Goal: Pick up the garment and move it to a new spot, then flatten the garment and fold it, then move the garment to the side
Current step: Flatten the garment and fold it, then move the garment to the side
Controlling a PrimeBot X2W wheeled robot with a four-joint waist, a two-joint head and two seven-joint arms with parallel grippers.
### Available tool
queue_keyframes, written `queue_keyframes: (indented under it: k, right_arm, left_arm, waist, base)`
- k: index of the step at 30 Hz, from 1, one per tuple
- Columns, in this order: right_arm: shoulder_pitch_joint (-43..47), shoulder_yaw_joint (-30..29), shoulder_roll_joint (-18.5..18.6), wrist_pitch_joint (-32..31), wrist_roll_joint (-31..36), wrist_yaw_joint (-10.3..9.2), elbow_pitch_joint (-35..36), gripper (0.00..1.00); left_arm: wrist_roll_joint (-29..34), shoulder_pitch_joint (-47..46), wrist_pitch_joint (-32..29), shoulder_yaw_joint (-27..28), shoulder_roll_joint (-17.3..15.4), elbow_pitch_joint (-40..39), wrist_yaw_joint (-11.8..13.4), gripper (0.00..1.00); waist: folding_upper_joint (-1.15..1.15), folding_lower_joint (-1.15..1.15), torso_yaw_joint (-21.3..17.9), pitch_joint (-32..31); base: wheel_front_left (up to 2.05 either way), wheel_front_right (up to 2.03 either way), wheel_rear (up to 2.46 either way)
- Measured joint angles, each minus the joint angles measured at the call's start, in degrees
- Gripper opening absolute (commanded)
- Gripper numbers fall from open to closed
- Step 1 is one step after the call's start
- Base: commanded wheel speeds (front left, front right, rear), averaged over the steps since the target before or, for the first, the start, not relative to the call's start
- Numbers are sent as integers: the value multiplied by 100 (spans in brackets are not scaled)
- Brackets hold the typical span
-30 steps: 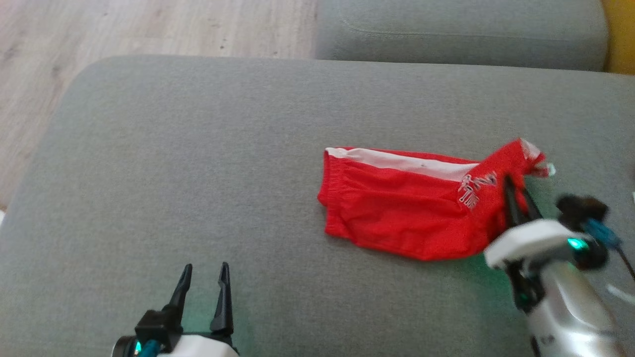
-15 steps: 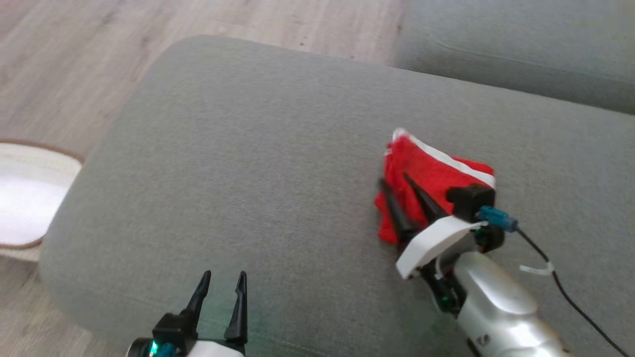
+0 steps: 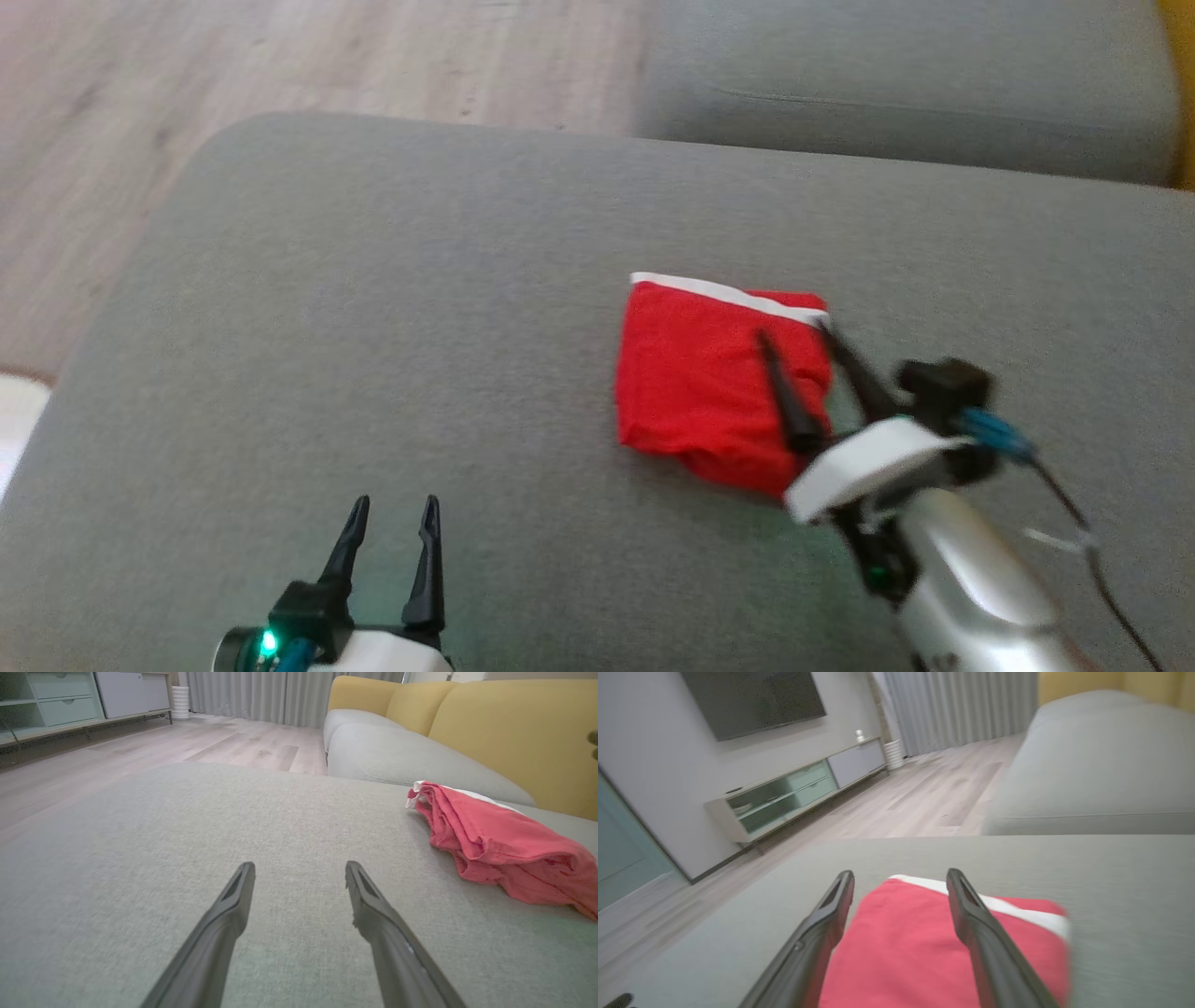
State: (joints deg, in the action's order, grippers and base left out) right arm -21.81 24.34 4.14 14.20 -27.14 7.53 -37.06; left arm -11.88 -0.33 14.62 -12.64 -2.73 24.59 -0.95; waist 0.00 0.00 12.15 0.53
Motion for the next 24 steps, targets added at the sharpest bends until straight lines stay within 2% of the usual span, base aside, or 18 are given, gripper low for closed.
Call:
queue_keyframes:
  k: [3,7,15,24]
  right_arm:
    - [377,-878,9,1,567,0,242,100]
    - [881,-1600,-19,1,1146,0,472,100]
    - [1327,-2215,-92,1,1704,0,657,100]
    - [1763,-2228,-135,1,1702,0,714,100]
  left_arm:
    - [43,-24,1,37,0,-45,44,100]
    - [164,-55,1,165,2,-102,93,100]
    - [550,-27,1,308,4,-294,181,100]
    - [657,353,1,379,4,-435,256,100]
  waist:
    - [0,0,-265,-11]
    - [0,0,-559,-26]
    - [0,0,-872,-80]
    - [0,0,-1030,-204]
  base:
    - [0,0,0]
    - [0,0,0]
    - [0,0,0]
    - [0,0,0]
